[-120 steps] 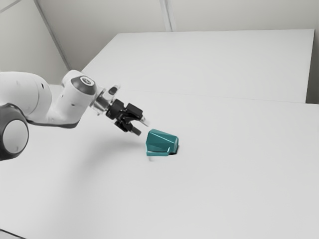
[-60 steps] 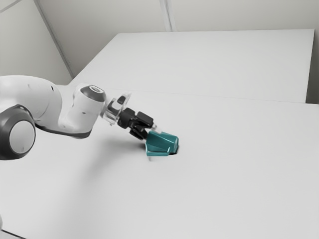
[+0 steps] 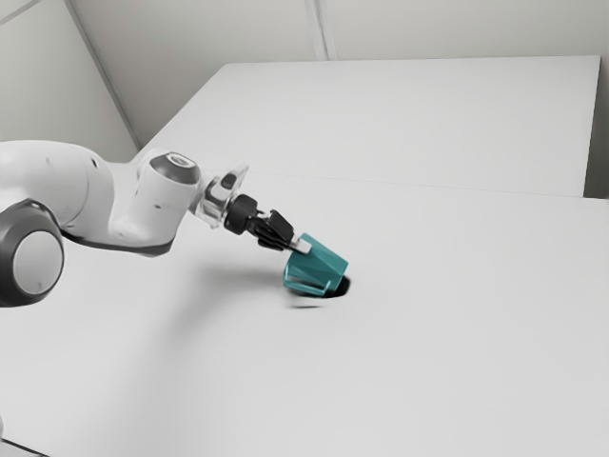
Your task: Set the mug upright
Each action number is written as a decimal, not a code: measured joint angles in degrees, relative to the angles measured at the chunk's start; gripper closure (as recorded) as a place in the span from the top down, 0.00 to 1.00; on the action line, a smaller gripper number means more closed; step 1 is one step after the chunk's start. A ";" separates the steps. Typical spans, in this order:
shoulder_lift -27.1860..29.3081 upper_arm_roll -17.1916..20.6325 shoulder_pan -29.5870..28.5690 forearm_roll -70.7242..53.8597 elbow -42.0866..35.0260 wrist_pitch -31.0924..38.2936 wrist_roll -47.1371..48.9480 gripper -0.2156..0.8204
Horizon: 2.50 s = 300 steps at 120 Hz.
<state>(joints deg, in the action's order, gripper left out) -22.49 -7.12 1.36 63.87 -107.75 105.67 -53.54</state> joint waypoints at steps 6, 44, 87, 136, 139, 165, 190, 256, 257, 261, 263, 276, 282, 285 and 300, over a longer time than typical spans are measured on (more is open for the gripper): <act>0.53 0.00 0.11 -0.06 -0.07 0.05 -0.22 0.06; 9.61 -0.24 0.48 -13.34 -0.09 2.19 1.76 0.04; 15.98 1.78 3.80 -50.29 -0.34 12.89 16.42 0.03; 12.44 4.53 5.62 -66.85 -1.93 18.71 37.49 0.03; 12.15 4.53 5.77 -66.99 -1.94 18.79 38.39 0.03; 11.74 5.46 6.16 -67.56 -3.43 18.60 44.42 0.03; 10.58 5.77 6.12 -67.68 -3.88 17.76 48.12 0.03; 10.03 6.06 6.28 -67.60 -3.30 17.10 52.60 0.59; 10.16 6.06 6.30 -67.60 -3.28 17.10 52.63 0.60; 10.68 6.06 6.50 -67.59 -3.20 17.01 52.71 0.63; 10.98 6.06 6.60 -67.59 -3.13 16.88 52.75 0.64; 12.08 6.03 6.76 -67.24 0.72 13.62 52.95 0.70; 12.12 6.00 6.50 -66.84 3.43 11.42 52.97 0.72; 12.09 5.95 6.41 -66.53 4.86 10.34 52.90 0.73; 11.97 5.39 5.75 -64.96 11.74 5.64 51.82 0.76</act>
<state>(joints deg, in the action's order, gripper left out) -10.53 -1.73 7.11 -1.09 -96.01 111.32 -1.72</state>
